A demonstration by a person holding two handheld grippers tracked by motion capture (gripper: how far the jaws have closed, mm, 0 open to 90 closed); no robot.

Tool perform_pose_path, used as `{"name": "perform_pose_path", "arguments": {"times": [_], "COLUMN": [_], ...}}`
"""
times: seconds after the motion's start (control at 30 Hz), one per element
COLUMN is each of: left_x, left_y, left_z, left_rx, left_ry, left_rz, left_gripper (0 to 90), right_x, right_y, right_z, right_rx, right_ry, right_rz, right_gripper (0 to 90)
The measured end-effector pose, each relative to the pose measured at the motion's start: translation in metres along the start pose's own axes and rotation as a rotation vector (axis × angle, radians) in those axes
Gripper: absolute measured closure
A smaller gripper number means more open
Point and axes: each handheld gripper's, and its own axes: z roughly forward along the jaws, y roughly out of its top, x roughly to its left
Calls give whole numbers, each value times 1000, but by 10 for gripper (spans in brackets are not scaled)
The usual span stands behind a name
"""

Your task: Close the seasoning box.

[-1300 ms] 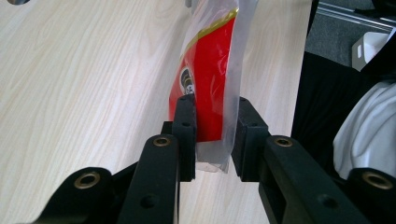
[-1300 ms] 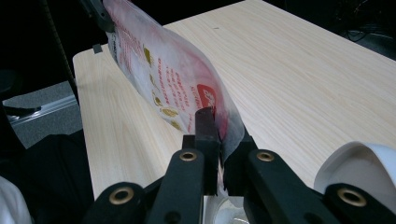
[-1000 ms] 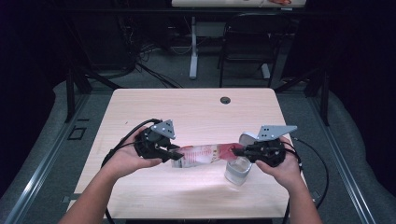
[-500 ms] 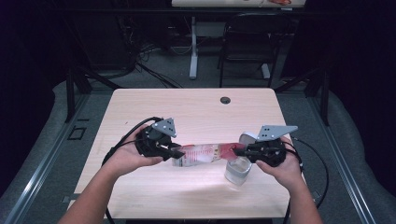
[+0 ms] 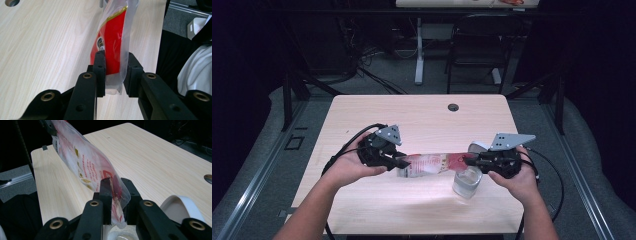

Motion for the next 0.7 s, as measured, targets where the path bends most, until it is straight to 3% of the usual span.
{"name": "perform_pose_path", "arguments": {"times": [0.7], "left_x": [3], "left_y": [8], "left_z": [0], "left_rx": [1], "left_ry": [1], "left_rz": [-5], "left_gripper": [752], "right_x": [-6], "right_y": [-4], "right_z": [-1], "right_rx": [0], "right_ry": [7], "right_rz": [24], "right_gripper": [888]}}
